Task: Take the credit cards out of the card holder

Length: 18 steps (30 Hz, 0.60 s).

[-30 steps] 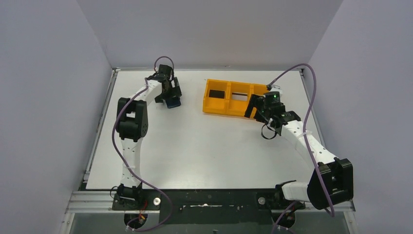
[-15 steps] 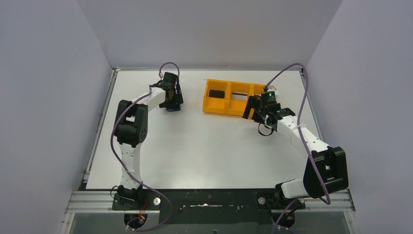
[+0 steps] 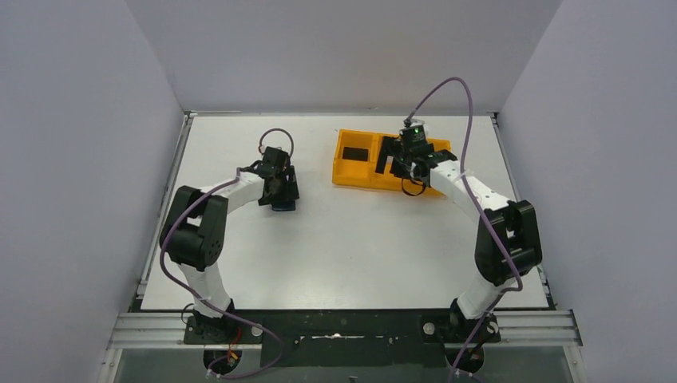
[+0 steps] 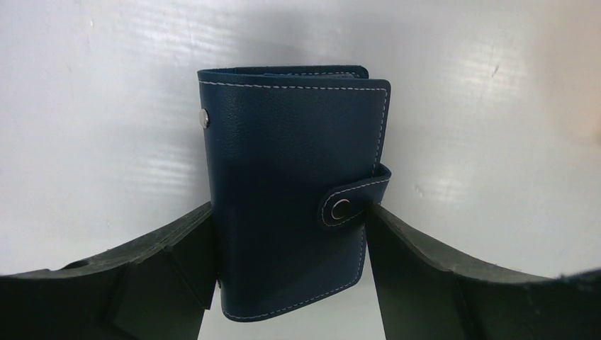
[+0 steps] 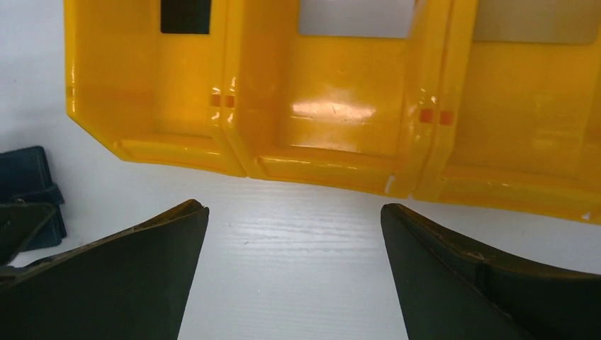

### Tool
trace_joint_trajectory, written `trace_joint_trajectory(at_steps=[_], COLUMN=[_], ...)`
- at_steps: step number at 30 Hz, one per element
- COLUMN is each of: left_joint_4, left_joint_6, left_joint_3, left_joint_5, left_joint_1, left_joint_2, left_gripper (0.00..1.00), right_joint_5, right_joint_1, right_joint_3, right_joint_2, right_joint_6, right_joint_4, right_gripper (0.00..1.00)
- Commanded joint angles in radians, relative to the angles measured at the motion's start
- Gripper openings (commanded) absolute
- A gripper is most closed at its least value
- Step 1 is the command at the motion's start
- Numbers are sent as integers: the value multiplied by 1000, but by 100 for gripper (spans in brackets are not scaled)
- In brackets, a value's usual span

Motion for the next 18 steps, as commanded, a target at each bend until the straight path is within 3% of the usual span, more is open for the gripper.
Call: trace_joint_trajectory(at_steps=[1, 10, 18], left_joint_4=[-60, -25, -53], left_joint_6=[-40, -105, -105], left_joint_3=[-163, -342, -350], left_joint_5=[56, 88, 57], left_joint_1=[-32, -56, -55], left_joint_2=[-91, -276, -383], left_gripper=[68, 69, 80], right_joint_5=[54, 134, 202], right_joint_1=[43, 95, 104], right_joint_3=[125, 263, 376], right_joint_2=[79, 267, 402], right_joint_6=[-28, -46, -66], right_joint_4=[9, -11, -48], right_gripper=[98, 99, 98])
